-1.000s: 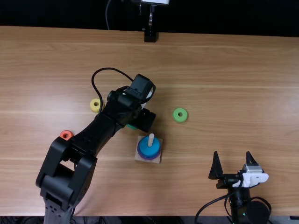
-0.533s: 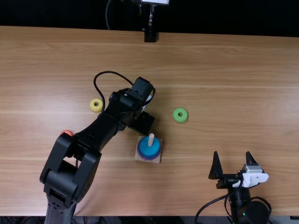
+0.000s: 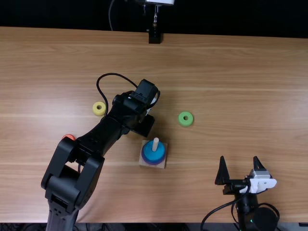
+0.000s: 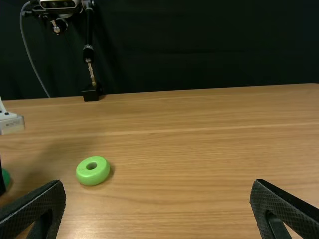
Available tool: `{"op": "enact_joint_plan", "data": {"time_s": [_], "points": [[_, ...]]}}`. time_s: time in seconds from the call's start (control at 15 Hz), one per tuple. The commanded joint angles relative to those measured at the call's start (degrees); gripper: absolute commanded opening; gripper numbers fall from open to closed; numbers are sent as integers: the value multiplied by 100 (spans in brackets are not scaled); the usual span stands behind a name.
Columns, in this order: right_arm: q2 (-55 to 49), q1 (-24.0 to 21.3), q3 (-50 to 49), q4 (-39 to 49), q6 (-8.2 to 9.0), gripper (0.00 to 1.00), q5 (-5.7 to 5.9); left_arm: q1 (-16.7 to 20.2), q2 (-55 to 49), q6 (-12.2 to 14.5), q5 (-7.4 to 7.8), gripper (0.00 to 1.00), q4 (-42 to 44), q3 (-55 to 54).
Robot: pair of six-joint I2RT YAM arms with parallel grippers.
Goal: Build the Hanoi tower: stack the rings onto the peg from bottom to top in this color order: purple, dark blue, light blue, dark green, light green, yellow, orange.
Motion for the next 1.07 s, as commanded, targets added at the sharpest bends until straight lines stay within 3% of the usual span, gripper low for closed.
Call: {"op": "enact_joint_plan", "data": {"time_s": [0.0,0.2,0.8,1.0], "points": [[-64,-24,-29,22,5,100,-10,-45,104,27,-39,0,-68,-65],[-64,-24,-38,22,5,100,-10,-1,-134,16,-39,0,-141,418],[-64,-24,-29,22,5,100,-10,-28,-1100,-79,4,0,-3305,2220],[-64,-24,-29,22,5,100,-10,-265,-1478,-458,4,0,-3548,2326]]}}
